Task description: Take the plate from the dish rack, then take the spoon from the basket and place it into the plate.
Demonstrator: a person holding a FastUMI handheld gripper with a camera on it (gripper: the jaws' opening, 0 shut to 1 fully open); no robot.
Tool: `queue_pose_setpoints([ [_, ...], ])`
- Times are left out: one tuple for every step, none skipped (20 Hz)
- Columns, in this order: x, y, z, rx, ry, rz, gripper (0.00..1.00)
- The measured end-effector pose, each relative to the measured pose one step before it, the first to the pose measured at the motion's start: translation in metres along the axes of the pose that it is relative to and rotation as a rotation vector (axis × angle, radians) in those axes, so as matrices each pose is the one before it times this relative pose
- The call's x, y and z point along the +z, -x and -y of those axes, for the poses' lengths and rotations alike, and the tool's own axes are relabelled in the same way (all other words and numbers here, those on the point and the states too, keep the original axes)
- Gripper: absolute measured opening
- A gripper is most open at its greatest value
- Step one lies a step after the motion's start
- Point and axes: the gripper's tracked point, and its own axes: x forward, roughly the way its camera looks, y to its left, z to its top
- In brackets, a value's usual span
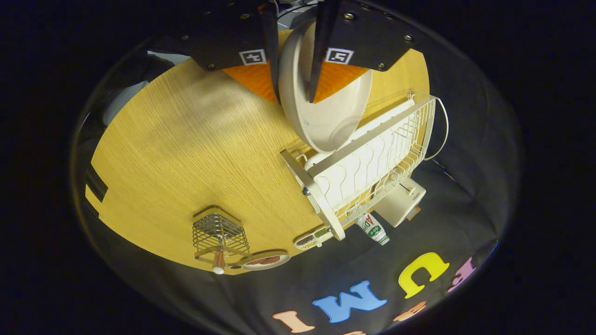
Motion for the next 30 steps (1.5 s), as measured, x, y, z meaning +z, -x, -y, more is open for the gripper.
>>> queue_pose_setpoints([
  [0.00239, -0.00151, 0.00272, -0.01124, 0.01856, 0.00136, 0.38],
  [0.00255, -0.00306, 0.00132, -0.01186, 0.00911, 0.00663, 0.40],
  [0.00275, -0.00174, 0.00683, -0.03124, 0.01255, 0.00111, 0.42],
  [0.00232, -0.00288, 0.01089, -0.05062, 0.02595, 0.00201, 0.42],
  [0.00030, -0.00099, 0.00884, -0.04520, 0.02546, -0.00104, 0.44],
  [0.00223, -0.00004, 0.00261, -0.00922, 0.01268, 0.00236, 0.46],
  [0.00064, -0.00048, -0.00027, 0.00333, 0.00484, -0.00240, 0.46],
  [-0.00054, -0.00070, 0.00216, -0.00250, 0.00625, -0.00111, 0.46],
  [0.00196, 0.00085, 0.00337, -0.00998, 0.00685, 0.00385, 0.46],
  [0.00186, 0.00027, 0.00242, -0.01173, 0.00297, 0.00765, 0.46],
  [0.00402, 0.00185, 0.00270, -0.01188, -0.00106, 0.00976, 0.46],
  [0.00371, 0.00204, 0.00329, -0.01599, -0.00223, 0.01035, 0.46],
  [0.00665, 0.00219, 0.00314, -0.01464, -0.00205, 0.01526, 0.46],
  [0.00714, 0.00161, 0.00259, -0.01207, -0.00233, 0.01667, 0.46],
  [0.00883, 0.00152, 0.00282, -0.01075, -0.00117, 0.01584, 0.46],
  [0.00825, 0.00065, 0.00374, -0.01539, 0.00134, 0.01633, 0.46],
  [0.00894, 0.00049, 0.00414, -0.01731, 0.00497, 0.01307, 0.46],
  [0.00873, 0.00128, 0.00430, -0.01883, 0.00846, 0.01649, 0.46],
  [0.01013, 0.00077, 0.00480, -0.01924, 0.01019, 0.01741, 0.46],
  [0.00988, -0.00005, 0.00458, -0.01990, 0.00832, 0.01728, 0.46],
  [0.01059, 0.00017, 0.00408, -0.01765, 0.00375, 0.01819, 0.46],
  [0.00982, -0.00057, 0.00333, -0.01395, 0.00240, 0.02097, 0.46],
  [0.01033, -0.00089, 0.00287, -0.01085, 0.00493, 0.01807, 0.46],
  [0.00936, -0.00147, 0.00401, -0.01376, 0.00672, 0.01728, 0.46],
  [0.01062, -0.00075, 0.00472, -0.01556, 0.00600, 0.01795, 0.46],
  [0.00898, -0.00159, 0.00390, -0.01482, 0.00375, 0.01703, 0.46],
  [0.00868, -0.00068, 0.00393, -0.01463, 0.00449, 0.01501, 0.46],
  [0.00723, -0.00164, 0.00390, -0.01769, 0.00459, 0.01698, 0.46],
  [0.00751, -0.00166, 0.00472, -0.01947, 0.00334, 0.01440, 0.46],
  [0.00438, -0.00122, 0.00430, -0.01495, -0.00079, 0.00649, 0.46],
])
